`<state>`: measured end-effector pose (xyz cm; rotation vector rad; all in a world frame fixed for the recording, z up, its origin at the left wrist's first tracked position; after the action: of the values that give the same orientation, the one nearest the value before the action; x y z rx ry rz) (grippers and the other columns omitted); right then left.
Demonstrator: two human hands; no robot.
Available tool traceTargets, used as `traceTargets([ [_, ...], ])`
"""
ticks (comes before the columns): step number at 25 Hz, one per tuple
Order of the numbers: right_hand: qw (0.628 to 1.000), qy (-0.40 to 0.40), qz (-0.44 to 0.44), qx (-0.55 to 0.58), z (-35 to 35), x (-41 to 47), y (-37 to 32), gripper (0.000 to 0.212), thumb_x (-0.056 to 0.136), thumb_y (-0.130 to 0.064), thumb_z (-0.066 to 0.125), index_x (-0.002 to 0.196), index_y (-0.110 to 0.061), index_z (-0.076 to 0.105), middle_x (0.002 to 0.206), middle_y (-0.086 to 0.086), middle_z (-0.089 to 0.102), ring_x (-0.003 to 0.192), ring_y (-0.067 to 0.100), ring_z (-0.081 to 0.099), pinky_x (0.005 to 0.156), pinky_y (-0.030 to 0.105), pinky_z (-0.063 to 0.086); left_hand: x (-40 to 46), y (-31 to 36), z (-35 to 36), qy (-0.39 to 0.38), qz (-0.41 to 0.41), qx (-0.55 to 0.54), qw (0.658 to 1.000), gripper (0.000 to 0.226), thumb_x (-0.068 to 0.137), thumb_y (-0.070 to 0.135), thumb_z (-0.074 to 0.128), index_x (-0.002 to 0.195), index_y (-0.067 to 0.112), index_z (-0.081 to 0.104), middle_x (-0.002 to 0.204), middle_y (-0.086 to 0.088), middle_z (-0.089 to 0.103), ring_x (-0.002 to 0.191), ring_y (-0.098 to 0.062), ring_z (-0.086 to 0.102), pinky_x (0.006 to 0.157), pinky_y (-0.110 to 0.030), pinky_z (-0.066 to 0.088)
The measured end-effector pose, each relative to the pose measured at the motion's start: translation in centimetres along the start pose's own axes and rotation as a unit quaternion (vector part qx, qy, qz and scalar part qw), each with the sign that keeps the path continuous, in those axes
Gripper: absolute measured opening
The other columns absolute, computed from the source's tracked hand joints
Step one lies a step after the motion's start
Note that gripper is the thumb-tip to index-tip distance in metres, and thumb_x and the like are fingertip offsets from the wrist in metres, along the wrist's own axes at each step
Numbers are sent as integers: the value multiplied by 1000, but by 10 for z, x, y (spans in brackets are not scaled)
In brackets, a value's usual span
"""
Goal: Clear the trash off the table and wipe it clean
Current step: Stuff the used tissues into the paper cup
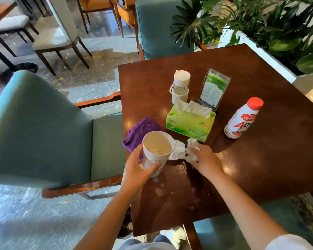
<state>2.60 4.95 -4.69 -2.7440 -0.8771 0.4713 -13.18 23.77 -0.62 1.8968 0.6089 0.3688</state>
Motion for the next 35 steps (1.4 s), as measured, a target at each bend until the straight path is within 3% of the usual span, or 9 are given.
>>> traceTargets([
  [9,986,94,104,94,15,10,29,22,87,-5,52,101,-9,68,99,16,68,94,34,61,69,32,42,-6,-6,-14,7,5,26,1000,73,65,29,84,127,34,46,123,11,58,110,1,54,80,-4,43],
  [12,924,217,140,283,-29,-4,22,14,85,-8,61,95,-5,71,95,14,71,89,31,63,69,27,39,-5,-5,-11,-4,16,29,999,72,66,31,83,128,34,45,126,11,57,113,-6,54,84,-10,43],
  [15,878,305,19,367,-83,-24,-25,10,80,-7,68,89,-8,71,87,2,69,82,11,60,70,12,42,-4,1,-5,-9,32,20,999,70,66,35,82,122,49,43,121,23,56,112,0,53,81,-4,42],
  [18,902,276,-143,301,-104,-42,-91,16,73,2,68,87,-5,71,85,3,67,80,7,57,73,6,38,-4,10,3,-17,48,2,999,69,63,39,80,119,55,44,119,30,54,110,5,53,83,-4,41],
  [22,943,166,-222,186,-92,-54,-120,22,86,-20,57,97,-8,71,103,6,70,100,23,61,96,35,43,-2,19,6,-24,70,-19,997,64,67,38,80,124,41,50,120,16,60,108,1,56,82,-7,43],
  [25,949,183,-238,95,-82,-61,-118,39,92,-38,38,106,-18,68,114,-3,66,116,15,53,111,44,25,-1,21,1,-24,75,-17,997,61,71,36,79,125,37,51,121,14,60,109,-1,56,83,-10,44],
  [29,939,180,-269,119,-80,-64,-124,44,94,-39,32,125,-21,57,132,-4,56,129,11,42,114,42,19,-5,21,-6,-15,77,-16,997,60,70,42,78,124,39,50,120,16,60,109,-1,56,84,-10,44],
  [33,944,134,-277,124,-69,-63,-131,48,93,-43,29,108,-17,67,111,-3,69,114,12,56,115,50,10,-8,22,-9,-16,88,-11,996,60,72,39,77,121,50,46,119,30,56,108,2,56,82,-7,43],
  [35,925,184,-244,227,-70,-58,-122,45,94,-41,32,102,-17,69,106,-4,70,106,6,57,113,40,18,-8,17,-12,-13,81,-7,997,63,70,35,80,121,50,47,119,27,57,109,0,56,84,-11,44],
])
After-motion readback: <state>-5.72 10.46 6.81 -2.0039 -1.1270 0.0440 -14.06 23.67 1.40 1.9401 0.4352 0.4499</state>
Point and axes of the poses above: each hand's wrist, its own x-axis towards the middle knuckle, its own z-axis out of the palm, y = z × x, the point moved 4 cm from there along x, towards the middle knuckle
